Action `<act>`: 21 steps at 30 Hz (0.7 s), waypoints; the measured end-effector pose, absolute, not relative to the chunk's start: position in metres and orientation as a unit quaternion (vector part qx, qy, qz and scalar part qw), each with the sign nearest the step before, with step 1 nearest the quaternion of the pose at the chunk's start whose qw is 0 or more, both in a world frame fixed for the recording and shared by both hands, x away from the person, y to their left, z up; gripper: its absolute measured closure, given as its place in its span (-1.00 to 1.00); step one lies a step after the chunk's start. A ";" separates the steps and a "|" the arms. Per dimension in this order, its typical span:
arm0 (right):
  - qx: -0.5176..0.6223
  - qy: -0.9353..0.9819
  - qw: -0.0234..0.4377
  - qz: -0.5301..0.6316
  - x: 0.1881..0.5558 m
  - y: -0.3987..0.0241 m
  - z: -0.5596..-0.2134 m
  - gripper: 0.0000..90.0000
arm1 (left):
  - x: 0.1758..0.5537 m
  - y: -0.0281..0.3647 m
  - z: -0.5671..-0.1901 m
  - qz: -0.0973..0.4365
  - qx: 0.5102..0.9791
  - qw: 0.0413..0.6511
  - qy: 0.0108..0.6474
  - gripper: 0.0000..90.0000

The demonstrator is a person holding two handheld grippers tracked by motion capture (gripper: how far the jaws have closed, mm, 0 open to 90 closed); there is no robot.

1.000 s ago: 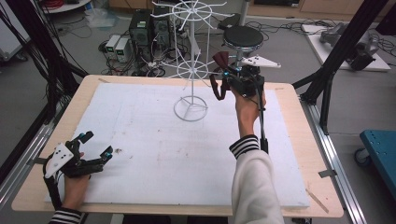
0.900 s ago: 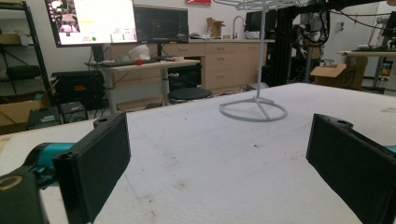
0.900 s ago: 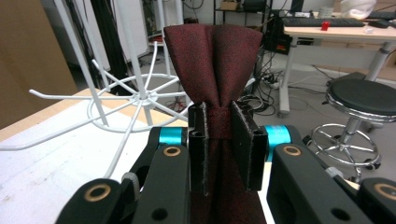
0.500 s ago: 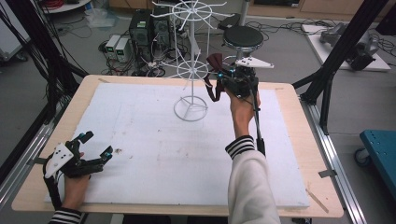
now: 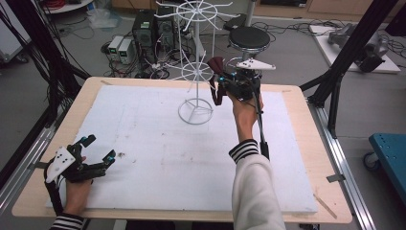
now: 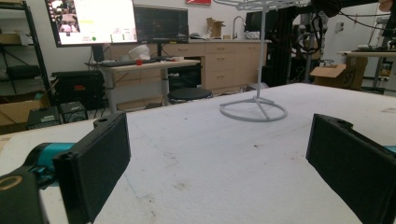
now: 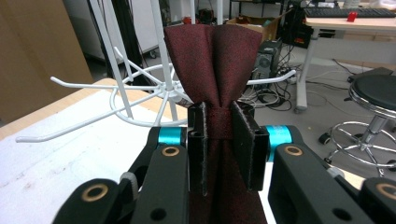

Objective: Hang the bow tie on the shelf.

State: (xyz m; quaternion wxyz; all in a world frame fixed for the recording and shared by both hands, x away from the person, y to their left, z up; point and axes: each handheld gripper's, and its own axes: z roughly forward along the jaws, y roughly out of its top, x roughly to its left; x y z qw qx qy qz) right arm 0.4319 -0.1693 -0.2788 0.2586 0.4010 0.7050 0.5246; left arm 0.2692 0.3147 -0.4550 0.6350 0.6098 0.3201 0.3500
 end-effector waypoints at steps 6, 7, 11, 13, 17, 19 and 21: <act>0.399 0.701 0.259 0.532 0.431 -0.172 -0.277 0.62 | 0.269 0.315 -0.455 0.350 0.610 0.635 0.320 -0.85; 0.398 0.699 0.260 0.534 0.431 -0.173 -0.277 0.60 | 0.269 0.315 -0.455 0.350 0.609 0.635 0.320 -0.85; 0.401 0.697 0.259 0.535 0.430 -0.174 -0.276 0.56 | 0.269 0.315 -0.455 0.350 0.609 0.636 0.320 -0.85; 0.400 0.697 0.259 0.536 0.430 -0.175 -0.276 0.53 | 0.269 0.315 -0.455 0.351 0.610 0.635 0.320 -0.85; 0.402 0.688 0.256 0.547 0.427 -0.176 -0.273 -0.07 | 0.269 0.315 -0.455 0.351 0.609 0.635 0.320 -0.85; 0.397 0.687 0.252 0.554 0.424 -0.176 -0.272 -0.64 | 0.269 0.315 -0.455 0.350 0.609 0.636 0.321 -0.85; 0.386 0.681 0.265 0.563 0.416 -0.180 -0.270 -0.99 | 0.269 0.315 -0.455 0.350 0.609 0.635 0.320 -0.85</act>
